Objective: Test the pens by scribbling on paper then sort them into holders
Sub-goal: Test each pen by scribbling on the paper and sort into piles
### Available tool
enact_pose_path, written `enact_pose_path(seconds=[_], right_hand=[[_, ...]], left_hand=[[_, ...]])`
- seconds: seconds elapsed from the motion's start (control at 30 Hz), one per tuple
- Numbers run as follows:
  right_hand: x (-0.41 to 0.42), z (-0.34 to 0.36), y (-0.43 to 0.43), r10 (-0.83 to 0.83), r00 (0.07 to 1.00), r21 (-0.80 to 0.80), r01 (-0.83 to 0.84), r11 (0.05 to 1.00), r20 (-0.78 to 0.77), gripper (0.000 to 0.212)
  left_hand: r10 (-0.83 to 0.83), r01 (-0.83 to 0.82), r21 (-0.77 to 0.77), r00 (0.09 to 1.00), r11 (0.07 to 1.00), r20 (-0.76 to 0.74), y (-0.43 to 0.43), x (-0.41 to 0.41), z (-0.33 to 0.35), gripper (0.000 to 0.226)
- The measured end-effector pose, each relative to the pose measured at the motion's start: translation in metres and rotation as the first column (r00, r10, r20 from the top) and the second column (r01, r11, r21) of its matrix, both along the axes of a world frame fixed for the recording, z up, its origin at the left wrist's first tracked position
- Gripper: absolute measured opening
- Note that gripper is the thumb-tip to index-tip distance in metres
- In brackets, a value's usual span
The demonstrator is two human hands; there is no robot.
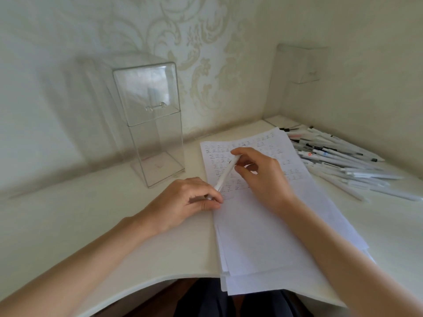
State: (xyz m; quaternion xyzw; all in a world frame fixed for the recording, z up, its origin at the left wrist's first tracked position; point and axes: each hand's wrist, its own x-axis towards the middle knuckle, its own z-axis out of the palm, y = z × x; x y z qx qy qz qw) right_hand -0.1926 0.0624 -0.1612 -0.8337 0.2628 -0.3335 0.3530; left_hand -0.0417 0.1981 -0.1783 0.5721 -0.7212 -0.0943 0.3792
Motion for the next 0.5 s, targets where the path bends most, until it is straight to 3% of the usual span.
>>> enact_pose_path(seconds=[0.1, 0.17, 0.3, 0.43, 0.5], right_hand=[[0.000, -0.004, -0.001, 0.043, 0.999, 0.008, -0.043, 0.999, -0.011, 0.036], [0.002, -0.006, 0.001, 0.077, 0.997, -0.016, -0.078, 0.997, -0.013, 0.041], [0.004, -0.008, 0.010, 0.218, 0.966, -0.130, -0.236, 0.963, -0.137, 0.069], [0.000, -0.008, 0.008, 0.214, 0.961, -0.118, -0.236, 0.965, -0.177, 0.072], [-0.001, -0.009, 0.004, 0.152, 0.979, -0.100, -0.167, 0.981, -0.139, 0.069]], left_hand=[[0.028, -0.027, -0.011, 0.996, 1.000, 0.083, 0.003, -0.005, 0.001, 0.009], [0.141, -0.144, 0.013, 0.982, 0.989, 0.126, 0.005, -0.009, 0.003, 0.011], [0.389, -0.389, -0.012, 0.920, 0.921, 0.055, 0.015, -0.012, 0.008, 0.008], [0.536, -0.544, -0.048, 0.803, 0.838, 0.261, 0.051, 0.002, 0.004, 0.010], [0.594, -0.613, -0.105, 0.688, 0.783, 0.417, 0.069, 0.013, 0.002, 0.013]])
